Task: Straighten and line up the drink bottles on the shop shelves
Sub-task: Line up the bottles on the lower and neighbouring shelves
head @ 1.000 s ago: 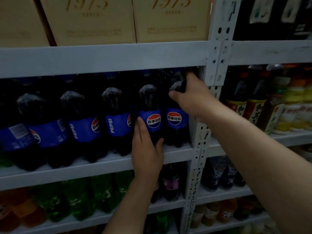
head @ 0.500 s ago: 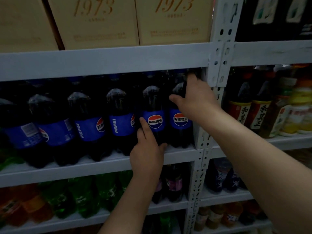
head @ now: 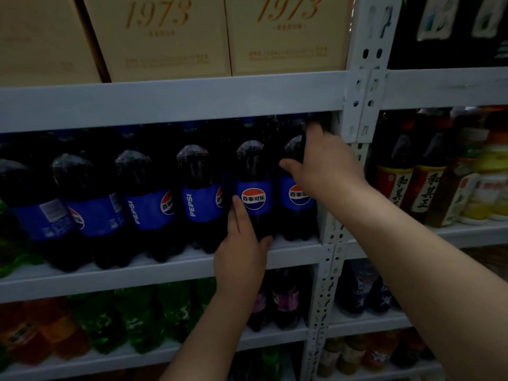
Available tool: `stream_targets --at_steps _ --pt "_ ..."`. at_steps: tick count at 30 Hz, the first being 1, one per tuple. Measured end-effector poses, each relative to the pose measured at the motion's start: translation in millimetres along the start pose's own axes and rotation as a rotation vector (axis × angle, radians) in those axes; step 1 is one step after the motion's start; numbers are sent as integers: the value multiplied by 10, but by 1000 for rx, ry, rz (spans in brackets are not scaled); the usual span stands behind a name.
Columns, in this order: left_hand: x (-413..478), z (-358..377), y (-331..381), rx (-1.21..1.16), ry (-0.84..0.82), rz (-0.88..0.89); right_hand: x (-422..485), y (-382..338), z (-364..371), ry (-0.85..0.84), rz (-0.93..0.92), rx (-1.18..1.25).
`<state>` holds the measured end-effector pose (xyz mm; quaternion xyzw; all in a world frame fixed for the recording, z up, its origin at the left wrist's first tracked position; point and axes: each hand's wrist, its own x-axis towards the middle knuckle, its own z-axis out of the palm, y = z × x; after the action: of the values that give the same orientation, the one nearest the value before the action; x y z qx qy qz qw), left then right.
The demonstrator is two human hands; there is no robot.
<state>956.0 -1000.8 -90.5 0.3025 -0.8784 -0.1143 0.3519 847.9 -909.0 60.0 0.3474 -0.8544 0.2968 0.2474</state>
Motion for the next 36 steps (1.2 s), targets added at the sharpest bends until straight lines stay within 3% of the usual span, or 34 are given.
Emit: stream_targets --at_steps 3,6,8,10,13,21,23,26,30,36 --pt "-15 -71 8 -35 -10 -1 -46 -19 -7 -27 11 -35" --pt "-107 -217 -114 -82 140 -6 -304 -64 -19 157 -60 -186" --pt "-159 -313 -281 -169 306 -68 -531 -197 25 286 -217 -92" --pt "-138 -372 -446 -226 382 -170 -604 -413 142 200 -338 156" --pt "-52 -372 -563 -155 350 -236 -448 -820 299 -104 -327 434" --pt "2 -297 -505 -1 208 -274 119 -1284 437 -410 -81 487" --pt "-34 -298 -512 -8 212 -236 116 -1274 431 -391 -116 447" --pt "-105 -303 -576 19 233 -103 59 -1230 442 -204 -187 264" --pt "-148 -324 -603 49 248 -32 -36 -1232 488 -56 -154 129" --pt "-103 -369 -595 69 167 -66 -19 -1171 494 -144 -175 281"
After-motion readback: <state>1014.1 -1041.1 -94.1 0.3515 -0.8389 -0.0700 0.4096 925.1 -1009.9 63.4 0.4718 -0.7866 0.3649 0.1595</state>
